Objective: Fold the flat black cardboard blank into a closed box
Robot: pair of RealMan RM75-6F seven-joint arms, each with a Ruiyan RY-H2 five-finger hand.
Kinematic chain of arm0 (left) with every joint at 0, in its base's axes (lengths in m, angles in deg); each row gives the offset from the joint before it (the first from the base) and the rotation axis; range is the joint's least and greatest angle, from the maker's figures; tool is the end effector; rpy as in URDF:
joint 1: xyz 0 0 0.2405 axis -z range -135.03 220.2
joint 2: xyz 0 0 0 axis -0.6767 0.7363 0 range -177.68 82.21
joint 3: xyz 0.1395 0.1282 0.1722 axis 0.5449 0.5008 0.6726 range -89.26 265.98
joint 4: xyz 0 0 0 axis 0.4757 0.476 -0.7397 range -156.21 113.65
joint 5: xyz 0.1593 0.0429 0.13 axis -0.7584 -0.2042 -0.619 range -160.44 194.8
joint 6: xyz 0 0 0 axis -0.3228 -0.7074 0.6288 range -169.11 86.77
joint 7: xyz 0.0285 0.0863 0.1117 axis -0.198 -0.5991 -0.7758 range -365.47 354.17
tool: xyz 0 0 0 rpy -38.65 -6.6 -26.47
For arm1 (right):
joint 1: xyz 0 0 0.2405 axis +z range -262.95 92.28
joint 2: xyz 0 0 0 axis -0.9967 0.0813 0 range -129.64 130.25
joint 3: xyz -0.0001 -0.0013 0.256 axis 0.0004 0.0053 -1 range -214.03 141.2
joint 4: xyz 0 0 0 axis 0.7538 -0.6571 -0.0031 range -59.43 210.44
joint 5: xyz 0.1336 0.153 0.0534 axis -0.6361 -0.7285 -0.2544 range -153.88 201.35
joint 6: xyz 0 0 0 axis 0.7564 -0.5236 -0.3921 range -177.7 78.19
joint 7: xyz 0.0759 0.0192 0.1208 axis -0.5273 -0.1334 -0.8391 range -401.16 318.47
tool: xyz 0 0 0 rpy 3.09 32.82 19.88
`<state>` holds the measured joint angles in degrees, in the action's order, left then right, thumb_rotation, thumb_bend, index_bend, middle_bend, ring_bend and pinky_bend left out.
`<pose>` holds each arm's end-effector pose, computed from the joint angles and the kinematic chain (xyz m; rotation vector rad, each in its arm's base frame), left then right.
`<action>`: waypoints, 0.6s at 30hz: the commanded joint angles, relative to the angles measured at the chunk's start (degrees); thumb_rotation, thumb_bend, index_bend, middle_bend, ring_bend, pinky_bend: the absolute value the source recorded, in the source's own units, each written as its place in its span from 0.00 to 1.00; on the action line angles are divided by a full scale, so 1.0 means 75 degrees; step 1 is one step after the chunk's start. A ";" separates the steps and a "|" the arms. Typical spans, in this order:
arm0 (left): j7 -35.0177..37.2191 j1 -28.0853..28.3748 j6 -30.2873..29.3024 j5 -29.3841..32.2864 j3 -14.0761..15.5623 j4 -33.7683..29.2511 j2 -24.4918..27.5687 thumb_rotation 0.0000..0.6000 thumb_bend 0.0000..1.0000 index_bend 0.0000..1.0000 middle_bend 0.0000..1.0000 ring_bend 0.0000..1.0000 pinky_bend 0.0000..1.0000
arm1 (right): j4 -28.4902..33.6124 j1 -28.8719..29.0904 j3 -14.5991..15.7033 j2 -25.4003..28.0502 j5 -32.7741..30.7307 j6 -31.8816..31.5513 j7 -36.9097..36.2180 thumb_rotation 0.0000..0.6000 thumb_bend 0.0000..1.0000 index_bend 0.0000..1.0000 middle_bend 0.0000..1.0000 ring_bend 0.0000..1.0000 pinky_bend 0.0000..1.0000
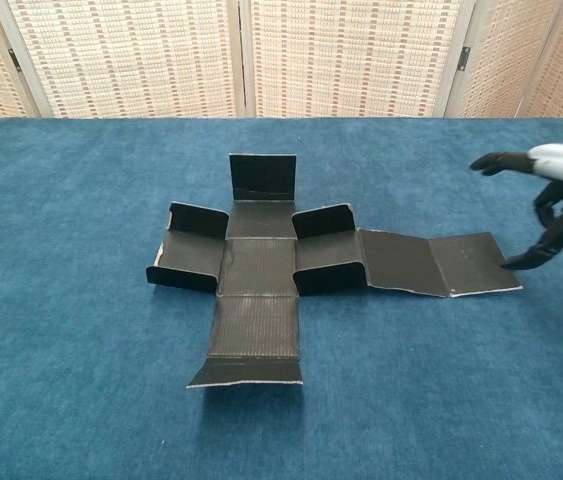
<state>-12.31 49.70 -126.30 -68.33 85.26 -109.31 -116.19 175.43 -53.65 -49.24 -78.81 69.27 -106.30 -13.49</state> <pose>-0.3124 0.1951 0.1427 -1.4280 -0.7907 -0.8478 -0.2066 -0.3039 0.0270 1.6047 -1.2787 0.7197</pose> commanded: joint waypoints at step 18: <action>0.0144 -0.0025 0.0133 0.0076 0.0064 0.0208 -0.0095 1.00 0.22 0.00 0.00 0.00 0.05 | -0.1325 0.2421 -0.0008 -0.1334 -0.3455 0.0866 0.1536 1.00 0.09 0.00 0.00 0.71 0.97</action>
<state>-11.25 49.51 -125.32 -67.78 85.74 -107.77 -116.89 166.32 -37.23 -49.48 -88.14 45.40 -100.29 -3.13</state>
